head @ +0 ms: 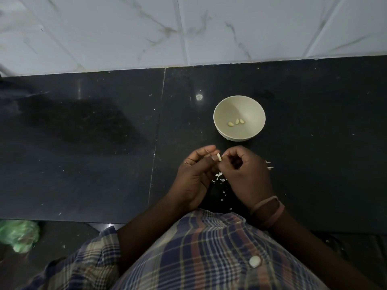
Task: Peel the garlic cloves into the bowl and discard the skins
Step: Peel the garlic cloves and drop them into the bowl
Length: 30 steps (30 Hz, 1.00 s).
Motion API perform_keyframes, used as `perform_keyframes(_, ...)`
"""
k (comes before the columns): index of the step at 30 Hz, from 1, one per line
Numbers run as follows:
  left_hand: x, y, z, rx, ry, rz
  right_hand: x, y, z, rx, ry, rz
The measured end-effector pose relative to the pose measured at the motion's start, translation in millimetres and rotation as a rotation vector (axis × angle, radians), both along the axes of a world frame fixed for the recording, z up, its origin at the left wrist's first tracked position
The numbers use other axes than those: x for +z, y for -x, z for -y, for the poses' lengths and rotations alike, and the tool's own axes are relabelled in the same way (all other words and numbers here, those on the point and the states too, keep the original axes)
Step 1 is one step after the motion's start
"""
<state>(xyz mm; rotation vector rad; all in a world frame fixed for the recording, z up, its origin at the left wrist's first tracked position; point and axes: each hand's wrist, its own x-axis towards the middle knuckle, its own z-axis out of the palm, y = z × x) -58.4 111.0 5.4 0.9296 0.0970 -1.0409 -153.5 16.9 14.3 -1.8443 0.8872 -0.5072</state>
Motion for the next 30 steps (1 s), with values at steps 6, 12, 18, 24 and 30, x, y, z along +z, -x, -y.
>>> perform_keyframes(6, -4.1, -3.4, -2.0, 0.019, 0.021, -0.008, 5.8, 2.7, -1.4, -0.077, -0.213, 0.103)
perform_keyframes(12, -2.9, -0.1, 0.4, -0.005, -0.022, 0.245, 9.2, 4.6, -0.2, -0.041, -0.056, 0.028)
perform_keyframes(18, -2.6, -0.8, -3.0, -0.006, -0.082, 0.397, 6.2, 4.3, 0.4, -0.036, -0.119, 0.012)
perform_keyframes(24, 0.9, -0.4, -4.1, -0.014, -0.096, 0.404, 4.2, 3.3, 1.6, -0.041, -0.238, 0.06)
perform_keyframes(30, 2.2, -0.2, -1.9, -0.023, -0.03, 0.16, 4.4, -1.8, 0.3, -0.047, -0.366, 0.064)
